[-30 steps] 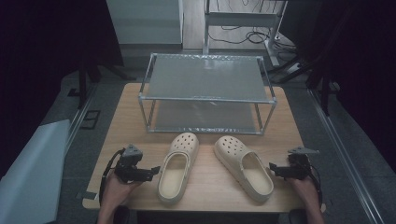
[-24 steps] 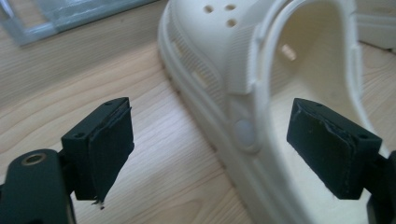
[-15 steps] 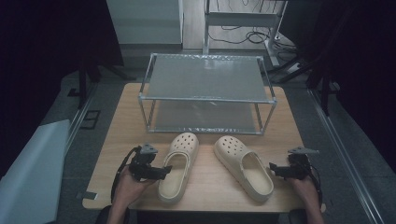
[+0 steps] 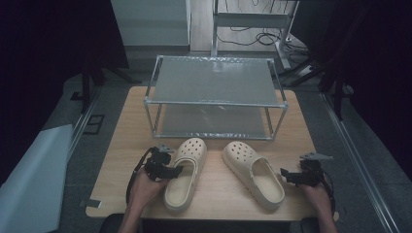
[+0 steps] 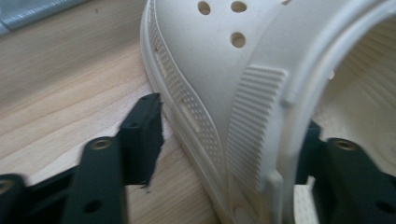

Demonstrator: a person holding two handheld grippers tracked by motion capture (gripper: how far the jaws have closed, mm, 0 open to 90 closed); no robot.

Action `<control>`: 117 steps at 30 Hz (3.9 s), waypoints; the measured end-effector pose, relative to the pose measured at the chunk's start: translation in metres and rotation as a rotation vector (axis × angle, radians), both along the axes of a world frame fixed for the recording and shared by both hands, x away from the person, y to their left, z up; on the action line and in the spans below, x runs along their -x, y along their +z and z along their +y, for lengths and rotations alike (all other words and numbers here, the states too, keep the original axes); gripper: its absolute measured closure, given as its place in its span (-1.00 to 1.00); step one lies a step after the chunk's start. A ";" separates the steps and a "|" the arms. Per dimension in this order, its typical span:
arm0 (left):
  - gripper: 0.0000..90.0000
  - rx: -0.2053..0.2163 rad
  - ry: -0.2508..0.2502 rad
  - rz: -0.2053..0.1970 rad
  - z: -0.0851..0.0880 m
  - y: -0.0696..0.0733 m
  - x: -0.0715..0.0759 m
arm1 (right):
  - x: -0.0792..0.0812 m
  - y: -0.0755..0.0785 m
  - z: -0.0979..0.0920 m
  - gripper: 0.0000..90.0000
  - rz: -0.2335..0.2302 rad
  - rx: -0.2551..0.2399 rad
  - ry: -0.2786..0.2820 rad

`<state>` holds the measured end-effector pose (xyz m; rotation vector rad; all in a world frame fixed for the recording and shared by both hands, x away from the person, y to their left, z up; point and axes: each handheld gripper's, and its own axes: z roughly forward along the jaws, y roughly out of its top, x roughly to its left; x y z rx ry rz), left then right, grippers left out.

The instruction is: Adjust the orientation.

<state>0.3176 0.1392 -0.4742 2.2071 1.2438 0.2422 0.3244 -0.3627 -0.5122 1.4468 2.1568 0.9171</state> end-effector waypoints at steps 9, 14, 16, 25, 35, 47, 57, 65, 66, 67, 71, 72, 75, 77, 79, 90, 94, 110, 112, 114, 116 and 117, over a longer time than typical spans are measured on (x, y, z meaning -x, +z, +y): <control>0.19 0.165 0.023 0.122 0.021 -0.006 -0.012 | 0.000 0.000 0.000 -0.83 0.001 0.000 -0.001; 0.27 0.221 0.034 0.139 0.034 -0.008 -0.015 | 0.000 0.001 0.000 -0.81 0.000 -0.001 0.001; 0.32 0.252 0.042 0.150 0.040 -0.009 -0.016 | 0.000 0.001 0.000 -0.81 0.000 -0.003 0.001; 0.51 0.333 0.058 0.205 0.059 -0.013 -0.023 | 0.000 0.001 0.000 -0.79 0.002 -0.007 0.001; 0.69 0.383 0.077 0.249 0.071 -0.017 -0.028 | 0.001 0.001 0.000 -0.76 0.007 -0.006 0.000; 0.72 0.437 0.093 0.275 0.079 -0.013 -0.035 | 0.001 0.001 -0.002 -0.75 0.005 -0.008 -0.008; 0.71 0.484 0.060 0.283 0.079 0.010 -0.037 | 0.002 0.002 -0.002 -0.75 0.008 -0.010 -0.016; 0.71 0.500 0.049 0.272 0.079 0.037 -0.035 | 0.002 0.002 -0.002 -0.75 0.006 -0.010 -0.014; 0.71 0.500 0.049 0.272 0.079 0.037 -0.035 | 0.002 0.002 -0.002 -0.75 0.006 -0.010 -0.014; 0.71 0.501 0.048 0.270 0.079 0.041 -0.035 | 0.002 0.002 -0.002 -0.75 0.006 -0.009 -0.012; 0.71 0.510 0.041 0.264 0.080 0.058 -0.035 | 0.002 0.002 -0.002 -0.75 0.003 -0.006 -0.007; 0.71 0.514 0.041 0.263 0.080 0.061 -0.035 | 0.002 0.002 -0.002 -0.75 0.004 -0.007 -0.007; 0.71 0.523 0.042 0.259 0.080 0.071 -0.035 | 0.002 0.002 -0.002 -0.75 0.005 -0.009 -0.010; 0.71 0.530 0.042 0.259 0.079 0.077 -0.036 | 0.002 0.002 -0.002 -0.75 0.005 -0.010 -0.011; 0.71 0.534 0.040 0.254 0.079 0.083 -0.037 | 0.002 0.002 -0.002 -0.75 0.004 -0.010 -0.012; 0.71 0.563 0.029 0.242 0.072 0.117 -0.041 | 0.002 0.001 -0.003 -0.74 0.004 -0.017 -0.016; 0.71 0.589 0.020 0.245 0.068 0.128 -0.046 | 0.002 0.001 -0.004 -0.74 0.001 -0.017 -0.015; 0.70 0.654 0.069 0.207 0.051 0.150 -0.078 | 0.002 0.002 -0.005 -0.73 -0.002 -0.029 -0.016; 0.70 0.656 0.076 0.204 0.050 0.151 -0.081 | 0.002 0.002 -0.005 -0.73 -0.001 -0.029 -0.018; 0.70 0.668 0.097 0.198 0.046 0.154 -0.088 | 0.002 0.002 -0.005 -0.73 0.000 -0.030 -0.019; 0.70 0.672 0.108 0.190 0.043 0.155 -0.093 | 0.002 0.002 -0.005 -0.73 -0.005 -0.030 -0.021; 0.70 0.674 0.117 0.184 0.042 0.156 -0.096 | 0.002 0.002 -0.005 -0.73 -0.004 -0.028 -0.019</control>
